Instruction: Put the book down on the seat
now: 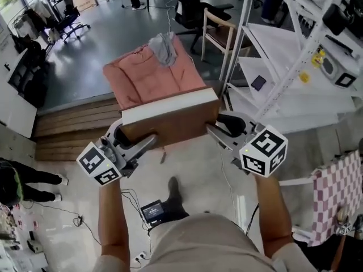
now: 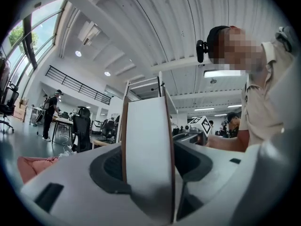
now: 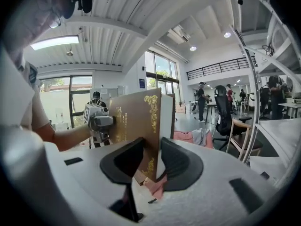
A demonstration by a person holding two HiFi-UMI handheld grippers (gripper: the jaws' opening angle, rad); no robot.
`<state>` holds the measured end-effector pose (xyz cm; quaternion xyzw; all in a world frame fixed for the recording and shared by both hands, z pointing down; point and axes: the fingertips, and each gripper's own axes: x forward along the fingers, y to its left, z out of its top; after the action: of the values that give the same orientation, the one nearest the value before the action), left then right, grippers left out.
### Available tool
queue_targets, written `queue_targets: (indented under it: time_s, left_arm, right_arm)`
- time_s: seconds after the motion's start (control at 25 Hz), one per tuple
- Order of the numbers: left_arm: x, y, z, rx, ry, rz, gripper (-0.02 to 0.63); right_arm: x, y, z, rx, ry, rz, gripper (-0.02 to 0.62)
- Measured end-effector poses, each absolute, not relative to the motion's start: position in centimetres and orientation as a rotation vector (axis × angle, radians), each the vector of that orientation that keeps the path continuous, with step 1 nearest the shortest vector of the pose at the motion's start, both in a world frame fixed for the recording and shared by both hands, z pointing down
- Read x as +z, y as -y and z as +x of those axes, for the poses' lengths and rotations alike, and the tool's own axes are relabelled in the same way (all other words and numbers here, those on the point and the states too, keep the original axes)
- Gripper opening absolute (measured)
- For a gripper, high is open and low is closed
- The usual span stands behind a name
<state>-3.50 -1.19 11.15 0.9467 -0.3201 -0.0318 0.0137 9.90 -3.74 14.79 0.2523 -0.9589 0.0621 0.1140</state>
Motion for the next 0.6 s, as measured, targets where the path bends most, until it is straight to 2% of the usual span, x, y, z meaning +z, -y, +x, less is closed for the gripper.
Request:
queue_targets:
  time_s: [0.6]
  left_arm:
    - [19.0,13.7,-7.8,-0.041,0.910,2.820,0.264]
  right_arm:
    - [22.7,15.1,5.8,0.403,2.746,0.805,0.106]
